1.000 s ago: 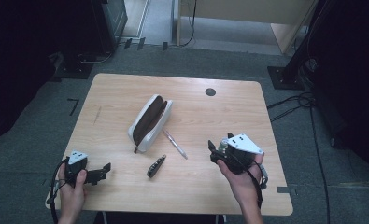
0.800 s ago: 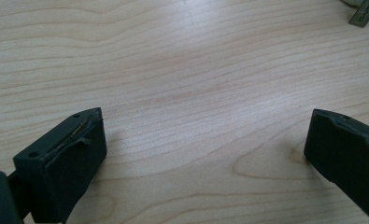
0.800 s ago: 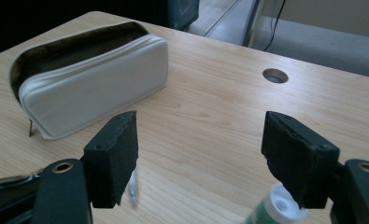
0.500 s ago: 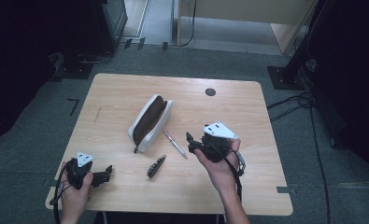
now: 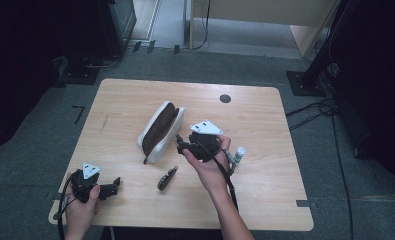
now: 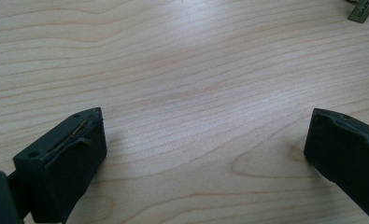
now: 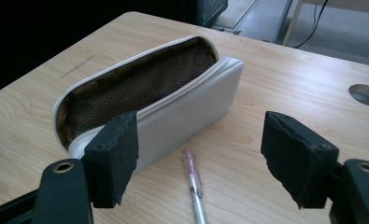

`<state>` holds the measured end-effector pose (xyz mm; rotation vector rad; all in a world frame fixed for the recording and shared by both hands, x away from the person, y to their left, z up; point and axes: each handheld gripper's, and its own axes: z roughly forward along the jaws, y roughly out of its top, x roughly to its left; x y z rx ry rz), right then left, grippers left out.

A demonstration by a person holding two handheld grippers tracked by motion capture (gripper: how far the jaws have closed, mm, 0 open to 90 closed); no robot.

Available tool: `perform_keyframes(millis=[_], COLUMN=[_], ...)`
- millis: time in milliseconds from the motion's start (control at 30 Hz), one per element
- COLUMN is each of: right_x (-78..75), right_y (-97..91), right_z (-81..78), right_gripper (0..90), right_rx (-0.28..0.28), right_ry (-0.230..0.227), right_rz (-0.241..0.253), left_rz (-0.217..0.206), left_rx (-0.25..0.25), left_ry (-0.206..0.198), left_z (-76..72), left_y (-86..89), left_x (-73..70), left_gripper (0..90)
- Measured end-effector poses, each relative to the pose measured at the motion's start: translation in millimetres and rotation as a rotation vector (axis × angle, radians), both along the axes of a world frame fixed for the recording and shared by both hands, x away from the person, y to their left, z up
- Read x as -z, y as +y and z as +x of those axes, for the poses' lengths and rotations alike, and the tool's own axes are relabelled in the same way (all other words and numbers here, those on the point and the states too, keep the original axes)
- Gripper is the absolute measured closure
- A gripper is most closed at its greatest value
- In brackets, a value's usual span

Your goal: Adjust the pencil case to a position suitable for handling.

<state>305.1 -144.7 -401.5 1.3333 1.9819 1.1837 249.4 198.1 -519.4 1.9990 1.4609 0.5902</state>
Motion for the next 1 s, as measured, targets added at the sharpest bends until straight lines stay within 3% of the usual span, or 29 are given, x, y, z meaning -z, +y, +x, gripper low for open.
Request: perform_keyframes(millis=[200,400,433,1000], right_x=[5.9,13.4,16.5,29.3], right_y=[17.5,32.0,38.4,57.6], right_z=[15.0,29.6,34.8,53.9], right_gripper=[27.5,30.3,30.9,34.4], right_rx=[0.001,0.006,0.017,0.046], right_ry=[0.028,0.095,0.129,0.234], right_rz=[0.002,0.025,0.022,0.042], left_rz=[0.000,0.000,0.000,0.004], left_rx=[0.000,0.000,0.001,0.017], left_ry=[0.000,0.000,0.000,0.002], left_z=[0.0,0.0,0.0,-0.2], left_y=[0.0,0.0,0.0,-0.2], left_x=[0.0,0.0,0.0,-0.2], left_gripper=[0.0,0.0,0.0,0.0])
